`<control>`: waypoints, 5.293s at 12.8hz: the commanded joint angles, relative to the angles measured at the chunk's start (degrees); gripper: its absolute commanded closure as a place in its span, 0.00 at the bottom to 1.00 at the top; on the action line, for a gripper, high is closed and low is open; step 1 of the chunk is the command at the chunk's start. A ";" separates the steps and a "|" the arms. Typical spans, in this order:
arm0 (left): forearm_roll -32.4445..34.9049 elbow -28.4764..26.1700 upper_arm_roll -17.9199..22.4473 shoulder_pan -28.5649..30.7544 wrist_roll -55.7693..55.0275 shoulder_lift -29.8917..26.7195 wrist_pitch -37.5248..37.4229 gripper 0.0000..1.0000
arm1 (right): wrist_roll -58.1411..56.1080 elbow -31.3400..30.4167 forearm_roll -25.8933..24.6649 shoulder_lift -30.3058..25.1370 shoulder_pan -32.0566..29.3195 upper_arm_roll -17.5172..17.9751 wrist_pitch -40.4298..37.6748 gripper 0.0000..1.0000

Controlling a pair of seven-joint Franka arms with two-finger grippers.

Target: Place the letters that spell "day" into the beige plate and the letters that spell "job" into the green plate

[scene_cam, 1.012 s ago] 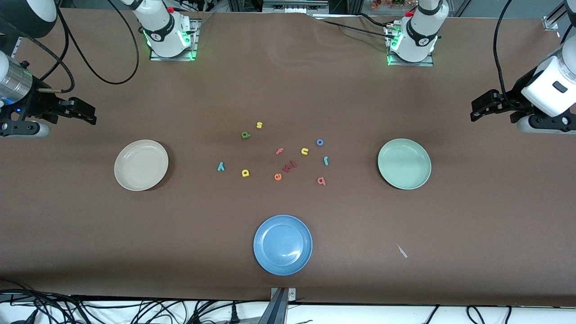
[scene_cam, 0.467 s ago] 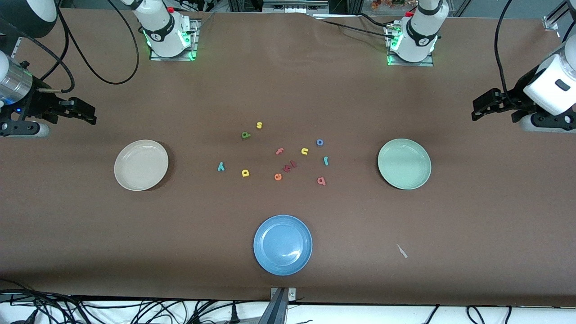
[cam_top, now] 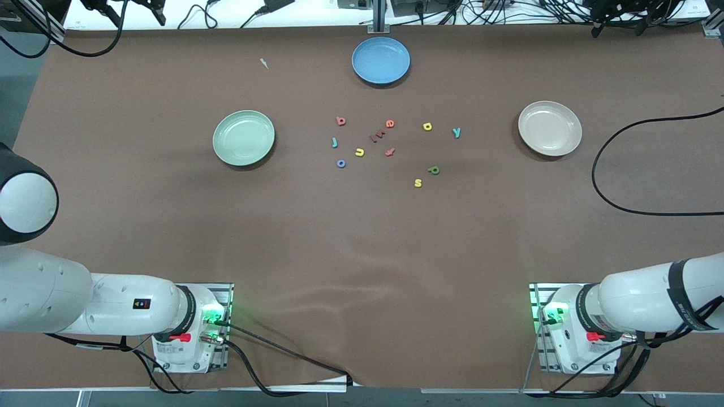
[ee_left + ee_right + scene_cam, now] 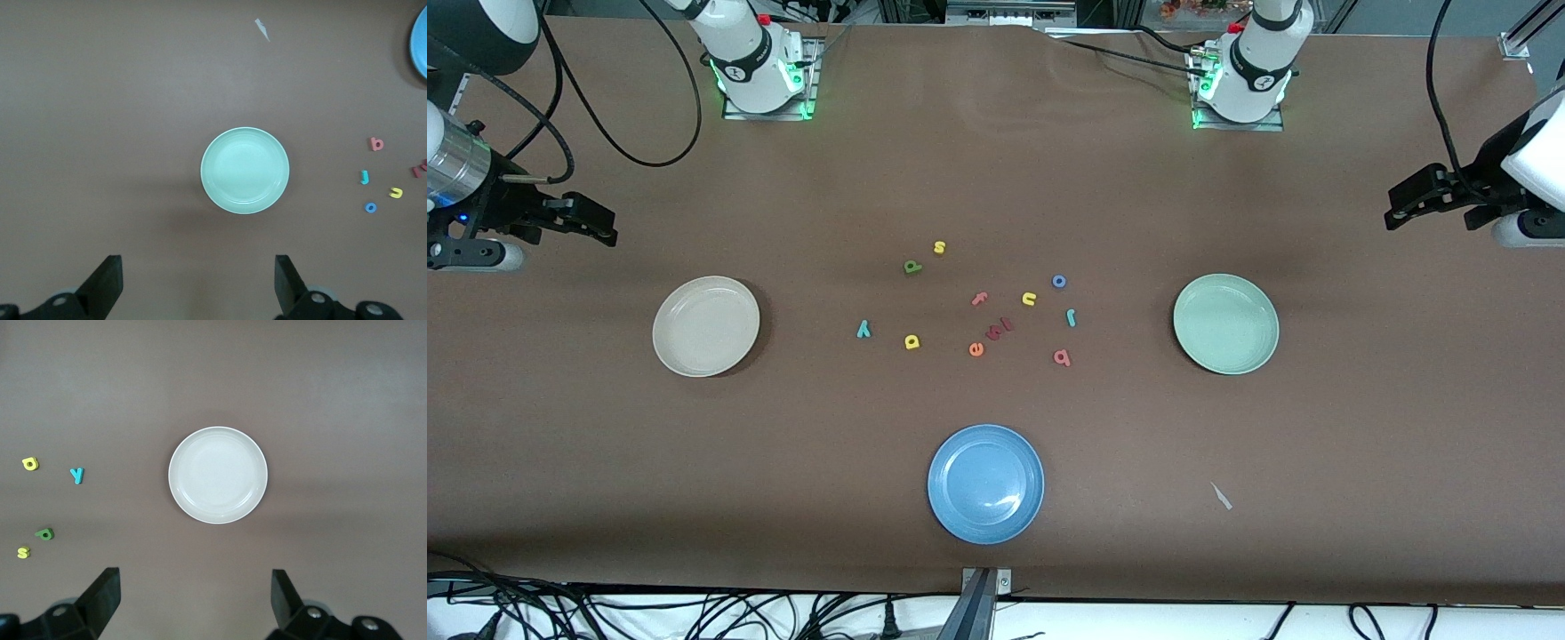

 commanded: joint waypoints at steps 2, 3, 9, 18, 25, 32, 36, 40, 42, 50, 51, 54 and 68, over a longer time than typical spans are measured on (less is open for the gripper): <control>2.49 -2.45 -2.28 1.53 -0.69 -2.10 0.74 0.00 | 0.71 0.70 0.52 0.18 -0.10 -0.07 -0.78 0.00; 2.58 -2.62 -3.24 2.05 -0.69 -2.45 0.74 0.00 | 0.71 0.70 0.52 0.18 -0.10 -0.07 -0.78 0.00; 2.49 -3.42 -4.40 2.85 -0.69 -2.98 0.74 0.00 | 0.71 0.62 0.52 0.18 -0.10 -0.07 -0.78 0.00; 1.62 -2.89 -4.04 3.64 0.11 -2.98 -2.68 0.00 | 0.71 0.79 0.52 0.10 -0.01 0.02 -0.87 0.00; 1.26 -2.63 -4.31 3.55 0.02 -2.98 -2.95 0.00 | -0.17 0.79 0.52 0.18 -0.18 -0.07 -0.87 0.00; 1.26 -2.63 -4.66 2.50 -0.33 -2.63 -2.95 0.00 | -0.26 0.88 0.52 0.10 -0.10 -0.07 -0.87 0.00; 1.26 -2.71 -4.66 2.50 -0.16 -2.63 -3.04 0.00 | 0.00 0.88 0.60 0.01 -0.01 0.02 -0.87 0.00; -0.40 -2.89 -4.57 2.76 0.02 -2.63 -3.04 0.00 | 0.18 0.88 0.60 0.10 -0.01 0.02 -0.87 0.00; -0.41 -2.89 -4.57 2.67 -0.07 -2.63 -3.04 0.00 | -0.09 0.71 0.60 0.18 -0.10 -0.07 -0.87 0.00; -0.41 -3.42 -4.57 2.76 0.11 -2.63 -3.04 0.00 | 0.27 0.79 0.60 0.10 -0.01 0.02 -0.87 0.00; -0.41 -3.42 -4.57 2.76 0.11 -2.63 -3.04 0.00 | 0.44 0.79 0.60 0.10 -0.01 0.02 -0.87 0.00; -0.41 -3.50 -4.57 2.76 0.11 -2.63 -3.04 0.00 | -0.09 0.79 0.52 0.18 0.34 0.28 -0.52 0.00; -0.41 -3.42 -4.66 2.59 -0.25 -2.10 -3.04 0.00 | -1.05 0.88 0.95 0.97 0.70 0.54 -0.69 0.00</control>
